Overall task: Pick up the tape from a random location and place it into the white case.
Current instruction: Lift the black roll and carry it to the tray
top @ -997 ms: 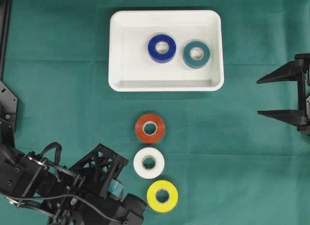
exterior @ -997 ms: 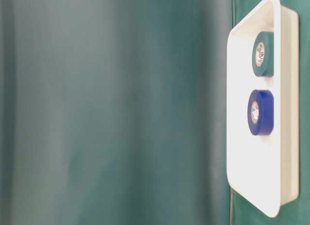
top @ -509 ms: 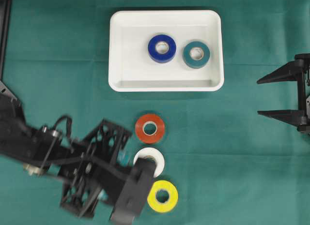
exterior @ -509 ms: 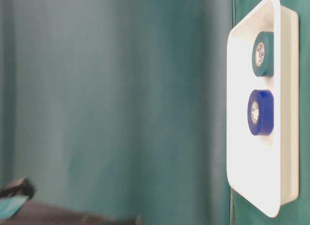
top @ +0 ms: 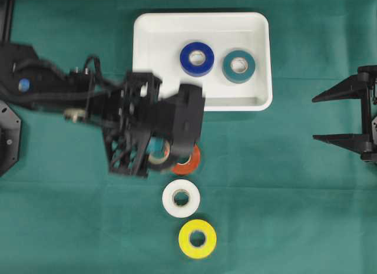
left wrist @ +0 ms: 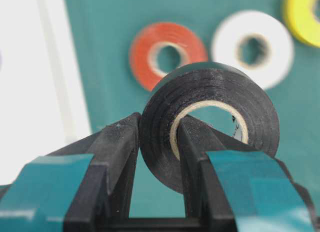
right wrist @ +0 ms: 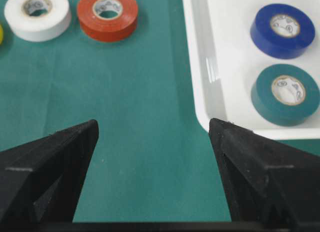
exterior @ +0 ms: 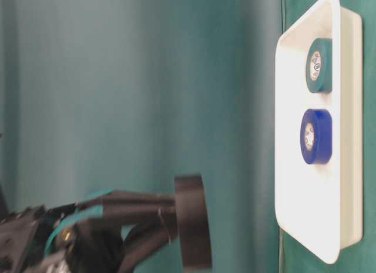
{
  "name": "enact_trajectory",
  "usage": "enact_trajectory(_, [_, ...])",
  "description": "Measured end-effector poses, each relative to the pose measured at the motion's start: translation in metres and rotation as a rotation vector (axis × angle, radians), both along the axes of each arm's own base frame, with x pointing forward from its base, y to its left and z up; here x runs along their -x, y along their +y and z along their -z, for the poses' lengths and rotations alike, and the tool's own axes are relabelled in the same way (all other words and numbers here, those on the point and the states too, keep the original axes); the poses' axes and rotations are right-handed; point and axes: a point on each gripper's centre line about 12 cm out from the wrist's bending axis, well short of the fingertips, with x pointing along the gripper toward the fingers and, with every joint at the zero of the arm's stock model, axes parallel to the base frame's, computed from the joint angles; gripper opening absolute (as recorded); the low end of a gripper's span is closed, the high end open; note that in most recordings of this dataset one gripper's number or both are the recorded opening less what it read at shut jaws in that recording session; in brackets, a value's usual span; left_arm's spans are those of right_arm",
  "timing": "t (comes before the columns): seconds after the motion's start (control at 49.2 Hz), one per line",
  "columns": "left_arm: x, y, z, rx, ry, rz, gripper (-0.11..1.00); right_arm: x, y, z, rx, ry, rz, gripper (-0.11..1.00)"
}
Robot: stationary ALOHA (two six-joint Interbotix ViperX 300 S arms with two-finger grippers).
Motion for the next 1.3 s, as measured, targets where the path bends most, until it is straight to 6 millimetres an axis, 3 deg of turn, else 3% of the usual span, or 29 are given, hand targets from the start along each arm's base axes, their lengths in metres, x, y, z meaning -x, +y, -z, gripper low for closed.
enact_trajectory(0.346, [0.01,0.093,0.01,-0.005,-0.016,-0.242,0.17,0.0,0.0,-0.001,0.001,0.015,0.004,0.85])
enact_trajectory(0.61, [0.028,0.148,0.018,-0.006,-0.021,-0.391,0.17,0.0,-0.001,-0.002,0.003,0.019,0.007,0.85])
enact_trajectory(0.814, [0.034,0.163,0.02,-0.009,-0.033,-0.433,0.17,0.0,-0.001,-0.002,0.003,0.019,0.005,0.85])
enact_trajectory(1.302, [0.035,0.163,0.023,-0.01,-0.026,-0.432,0.17,0.0,-0.001,-0.002,0.005,0.018,0.006,0.85])
